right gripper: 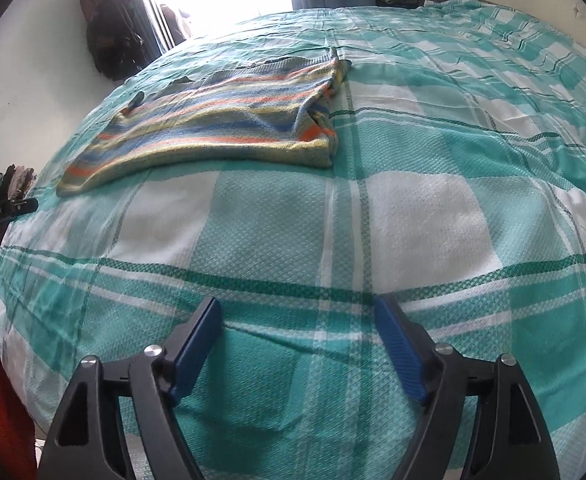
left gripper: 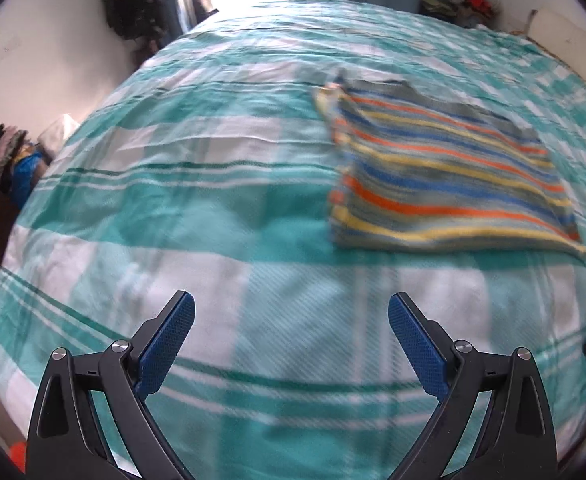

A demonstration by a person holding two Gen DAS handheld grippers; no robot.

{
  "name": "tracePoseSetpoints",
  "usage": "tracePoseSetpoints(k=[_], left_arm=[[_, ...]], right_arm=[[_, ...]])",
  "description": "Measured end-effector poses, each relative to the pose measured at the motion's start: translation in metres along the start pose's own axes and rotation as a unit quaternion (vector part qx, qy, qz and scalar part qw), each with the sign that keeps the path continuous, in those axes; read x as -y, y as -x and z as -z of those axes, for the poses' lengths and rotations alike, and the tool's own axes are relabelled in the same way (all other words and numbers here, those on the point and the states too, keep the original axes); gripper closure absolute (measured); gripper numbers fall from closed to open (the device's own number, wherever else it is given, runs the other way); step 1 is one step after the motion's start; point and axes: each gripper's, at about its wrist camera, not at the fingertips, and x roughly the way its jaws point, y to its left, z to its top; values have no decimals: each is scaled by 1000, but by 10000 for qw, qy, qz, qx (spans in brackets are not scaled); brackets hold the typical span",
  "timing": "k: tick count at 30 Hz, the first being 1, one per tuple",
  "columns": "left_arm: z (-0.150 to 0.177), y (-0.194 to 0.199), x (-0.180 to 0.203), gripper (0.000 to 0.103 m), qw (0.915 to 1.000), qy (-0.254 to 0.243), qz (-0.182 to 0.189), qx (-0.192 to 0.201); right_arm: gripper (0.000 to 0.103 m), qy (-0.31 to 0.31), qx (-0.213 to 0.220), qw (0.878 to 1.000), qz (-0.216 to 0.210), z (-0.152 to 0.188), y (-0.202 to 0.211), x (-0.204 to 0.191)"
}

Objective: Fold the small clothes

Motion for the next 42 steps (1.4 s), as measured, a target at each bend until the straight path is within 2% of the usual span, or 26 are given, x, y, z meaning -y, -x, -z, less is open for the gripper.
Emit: tracePoseSetpoints(k=[1,3,5,7,9,10,13,16,18,19,20,21,22,25,26,29,31,33,35,37,38,40,42], left_arm=[[3,3,9,5,9999,-131,67,44],[11,13,44,5,9967,-743,245,228],[15,23,86,5,9871,-1476,411,464],[17,33,139,5,9681,-2296,681,733],[15,36,186,5,9501,-2837,958,876],[12,34,206,6,9431,-3012,1076,904],[1,11,279,19,9236,-3524,1292,777],[-6,-22,332,21,9127,-3830,1325,517],[-5,-37,356,25,9082,-3967,1230,513],[-6,-39,360,40,9074,-3968,1281,527],[-10,-43,365,73,9077,-3921,1412,493],[-13,-46,370,91,9102,-3860,1437,436],[-17,-49,371,93,9175,-3714,1356,426],[-27,-48,356,95,9333,-3114,1755,348],[-28,-43,349,95,9354,-2951,1906,402],[-28,-31,337,95,9355,-2759,2145,526],[-32,-28,336,95,9363,-2672,2218,518],[-38,-26,332,95,9379,-2540,2317,474],[-42,-23,327,95,9384,-2419,2426,450],[-44,-19,322,95,9379,-2337,2525,449],[-46,-16,317,95,9380,-2242,2606,436],[-52,-12,302,95,9396,-1991,2748,439],[-61,-4,271,95,9429,-1532,2918,480]], right_arm=[[22,0,-7,10000,-39,0,1,1],[22,-104,-49,9997,-208,-3,4,7],[23,-348,-45,9984,-442,-6,10,16],[23,-696,24,9957,-604,-10,17,30],[23,-943,185,9933,-646,-11,25,45],[23,-1005,260,9924,-657,-11,29,49],[23,-1212,479,9892,-674,-9,37,61],[23,-1511,611,9834,-796,-7,43,71],[23,-1663,717,9790,-941,-10,49,80],[23,-1690,756,9776,-1003,-11,51,83],[23,-1711,790,9761,-1080,-16,53,88],[23,-1705,804,9751,-1166,-23,54,93],[23,-1650,794,9752,-1239,-33,53,100],[23,-1406,716,9786,-1320,-80,40,118],[23,-1362,634,9788,-1395,-98,31,124],[28,-1431,347,9699,-1940,-161,-13,135],[29,-1536,1,9609,-2303,-195,-54,131],[32,-1663,-262,9573,-2351,-220,-94,124],[34,-2059,-610,9434,-2528,-235,-135,120],[40,-2422,-700,9341,-2529,-246,-162,117],[60,-2444,-673,9336,-2532,-250,-169,114],[95,-2397,-523,9435,-2230,-259,-168,104],[95,-2129,-256,9522,-2176,-270,-151,85]])
